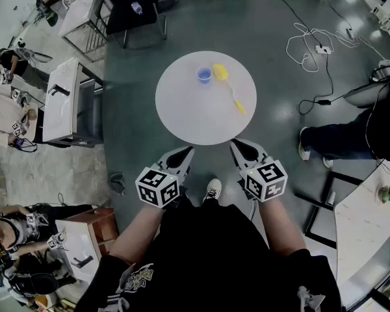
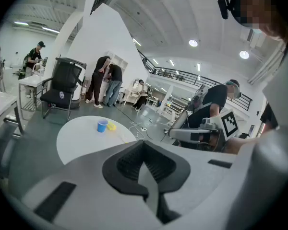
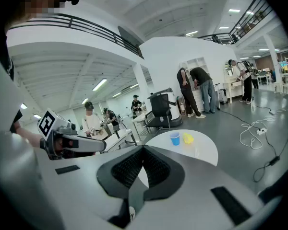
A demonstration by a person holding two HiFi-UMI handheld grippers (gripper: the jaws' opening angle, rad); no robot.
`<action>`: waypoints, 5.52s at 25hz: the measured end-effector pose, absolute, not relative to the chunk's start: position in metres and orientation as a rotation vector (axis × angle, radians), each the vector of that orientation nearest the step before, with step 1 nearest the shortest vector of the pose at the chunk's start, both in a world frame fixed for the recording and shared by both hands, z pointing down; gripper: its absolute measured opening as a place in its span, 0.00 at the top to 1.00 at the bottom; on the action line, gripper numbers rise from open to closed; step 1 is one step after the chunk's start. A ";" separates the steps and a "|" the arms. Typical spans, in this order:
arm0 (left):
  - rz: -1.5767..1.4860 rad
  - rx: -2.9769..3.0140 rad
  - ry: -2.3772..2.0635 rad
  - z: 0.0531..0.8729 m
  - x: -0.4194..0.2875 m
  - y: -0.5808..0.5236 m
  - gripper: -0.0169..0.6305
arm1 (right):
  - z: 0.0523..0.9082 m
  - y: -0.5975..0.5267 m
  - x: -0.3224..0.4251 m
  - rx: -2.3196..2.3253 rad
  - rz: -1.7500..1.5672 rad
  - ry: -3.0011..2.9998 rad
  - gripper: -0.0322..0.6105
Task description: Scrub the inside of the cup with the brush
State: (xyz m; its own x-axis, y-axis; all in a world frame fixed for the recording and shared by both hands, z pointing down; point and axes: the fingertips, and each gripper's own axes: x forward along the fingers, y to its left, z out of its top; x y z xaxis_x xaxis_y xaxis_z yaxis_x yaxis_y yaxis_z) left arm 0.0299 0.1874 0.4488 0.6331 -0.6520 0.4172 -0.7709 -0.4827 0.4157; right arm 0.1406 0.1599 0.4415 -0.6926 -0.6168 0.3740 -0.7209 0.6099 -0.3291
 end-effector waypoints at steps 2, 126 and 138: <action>0.271 2.276 -1.109 0.450 0.027 0.188 0.96 | 0.442 0.160 0.138 1.102 0.678 -2.612 0.92; 0.909 2.638 -0.993 0.696 0.045 -0.161 0.47 | 0.627 -0.076 0.180 1.456 0.977 -2.132 0.91; 0.893 2.673 -1.014 0.678 0.043 -0.157 0.53 | 0.692 -0.097 0.176 1.241 0.966 -2.065 0.77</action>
State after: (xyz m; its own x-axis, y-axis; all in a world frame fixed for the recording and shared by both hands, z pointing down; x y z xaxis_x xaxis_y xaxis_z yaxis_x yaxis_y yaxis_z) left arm 0.0431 -0.1573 0.6781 0.5953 -0.5576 0.5785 -0.6444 -0.7614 -0.0708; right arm 0.1765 -0.0968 0.6922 -0.4308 -0.5124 0.7429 -0.8986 0.3189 -0.3012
